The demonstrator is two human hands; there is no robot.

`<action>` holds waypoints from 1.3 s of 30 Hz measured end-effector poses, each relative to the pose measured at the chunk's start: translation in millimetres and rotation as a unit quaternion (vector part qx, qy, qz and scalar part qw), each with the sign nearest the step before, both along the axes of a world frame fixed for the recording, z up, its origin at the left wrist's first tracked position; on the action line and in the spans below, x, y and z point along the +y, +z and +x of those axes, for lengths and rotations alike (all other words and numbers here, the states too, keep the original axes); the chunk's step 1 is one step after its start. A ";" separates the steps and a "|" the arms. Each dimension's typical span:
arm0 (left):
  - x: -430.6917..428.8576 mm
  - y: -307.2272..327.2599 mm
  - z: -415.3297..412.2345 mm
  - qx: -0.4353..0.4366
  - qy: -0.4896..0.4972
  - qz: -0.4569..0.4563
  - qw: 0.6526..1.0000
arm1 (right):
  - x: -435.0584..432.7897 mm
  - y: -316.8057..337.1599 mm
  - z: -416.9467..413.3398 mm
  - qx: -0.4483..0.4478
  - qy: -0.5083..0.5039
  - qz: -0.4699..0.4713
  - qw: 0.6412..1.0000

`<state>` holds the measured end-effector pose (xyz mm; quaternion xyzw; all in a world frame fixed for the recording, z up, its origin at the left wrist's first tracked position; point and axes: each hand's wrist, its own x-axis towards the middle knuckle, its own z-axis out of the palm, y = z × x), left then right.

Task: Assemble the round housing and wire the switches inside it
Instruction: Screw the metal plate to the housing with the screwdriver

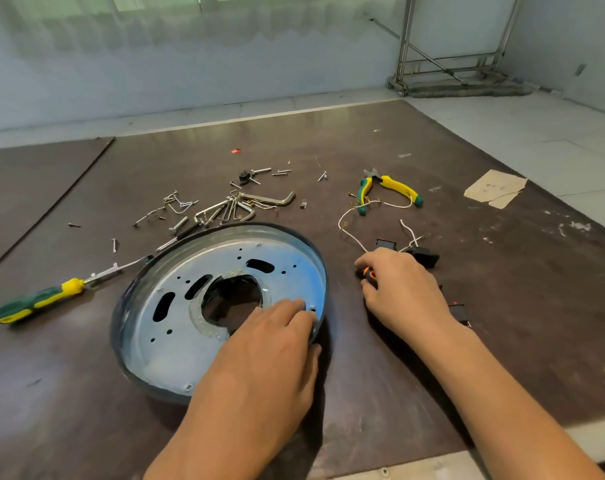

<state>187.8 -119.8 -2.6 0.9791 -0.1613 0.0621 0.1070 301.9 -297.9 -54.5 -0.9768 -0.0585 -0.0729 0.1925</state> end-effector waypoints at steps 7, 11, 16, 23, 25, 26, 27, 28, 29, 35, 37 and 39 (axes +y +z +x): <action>-4.9 -5.6 3.6 -0.073 0.037 0.028 0.996 | -1.3 5.5 -1.4 -0.006 -0.085 0.033 0.996; -3.2 -9.6 -1.1 -0.049 0.044 0.018 0.998 | -1.8 9.9 -0.4 0.051 -0.082 0.013 0.995; 0.9 -8.4 -4.8 -0.045 0.022 0.003 0.999 | -4.1 15.1 2.2 0.105 -0.072 0.011 0.992; 2.9 1.5 -14.2 -0.027 -0.012 0.041 0.999 | -18.2 21.8 4.2 0.157 -0.023 0.112 0.981; 1.3 2.4 -14.9 -0.022 -0.007 0.048 0.999 | -23.7 23.9 4.1 0.162 -0.002 0.115 0.980; 0.5 2.5 -14.9 -0.020 -0.006 0.047 0.999 | -26.2 25.3 4.5 0.161 0.001 0.118 0.980; 0.2 2.8 -14.7 -0.018 -0.007 0.044 0.999 | -28.6 27.2 4.4 0.163 -0.002 0.135 0.977; 0.3 2.9 -14.5 -0.016 -0.008 0.044 0.999 | -30.5 30.2 3.2 0.167 -0.005 0.166 0.972; 0.3 3.7 -14.1 -0.014 -0.006 0.044 0.999 | -32.3 33.8 1.5 0.168 -0.001 0.210 0.963; 4.3 -0.2 -13.8 -0.021 -0.003 0.008 1.000 | -25.9 61.5 -18.7 0.154 0.177 0.414 0.880; 5.2 -1.4 -13.5 -0.009 0.001 0.010 1.000 | -15.9 61.0 -22.1 0.193 0.215 0.389 0.875; 4.6 -0.5 -13.3 -0.004 0.007 0.013 1.000 | -11.2 58.2 -22.8 0.220 0.235 0.388 0.863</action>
